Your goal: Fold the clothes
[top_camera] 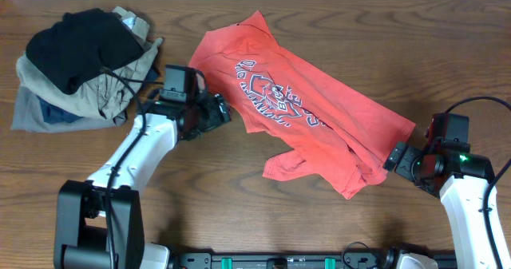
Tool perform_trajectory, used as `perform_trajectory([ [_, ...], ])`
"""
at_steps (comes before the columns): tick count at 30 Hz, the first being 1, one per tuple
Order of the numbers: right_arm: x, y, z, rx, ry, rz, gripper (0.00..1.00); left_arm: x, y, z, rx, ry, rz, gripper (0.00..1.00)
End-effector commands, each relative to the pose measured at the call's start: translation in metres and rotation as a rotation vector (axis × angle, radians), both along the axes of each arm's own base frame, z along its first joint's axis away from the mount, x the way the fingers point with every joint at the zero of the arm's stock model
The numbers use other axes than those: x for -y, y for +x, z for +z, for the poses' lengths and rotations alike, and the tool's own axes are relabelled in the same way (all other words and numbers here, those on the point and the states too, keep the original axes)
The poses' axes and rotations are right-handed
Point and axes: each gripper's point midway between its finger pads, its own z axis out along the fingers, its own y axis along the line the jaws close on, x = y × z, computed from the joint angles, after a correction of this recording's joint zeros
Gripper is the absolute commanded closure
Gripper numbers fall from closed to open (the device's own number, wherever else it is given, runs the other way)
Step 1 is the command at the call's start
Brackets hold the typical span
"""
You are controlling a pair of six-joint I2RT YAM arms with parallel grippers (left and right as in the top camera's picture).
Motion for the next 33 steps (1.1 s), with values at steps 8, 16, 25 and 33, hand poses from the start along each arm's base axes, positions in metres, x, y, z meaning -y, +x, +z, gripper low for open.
perform_trajectory([
  [8, -0.009, 0.004, 0.002, 0.018, 0.064, 0.019, 0.01, 0.056, -0.017, -0.056, -0.107, -0.032, -0.081, 0.18],
  [16, -0.030, 0.007, 0.002, 0.035, 0.148, 0.101, 0.01, 0.104, -0.008, -0.057, -0.020, -0.131, -0.183, 0.41],
  [25, -0.065, 0.028, -0.008, 0.055, 0.235, 0.267, 0.01, 0.108, -0.011, -0.057, -0.022, -0.130, -0.196, 0.94],
  [33, -0.106, 0.045, -0.033, 0.037, 0.316, 0.430, 0.01, 0.072, -0.051, -0.074, -0.200, -0.031, -0.243, 0.94],
])
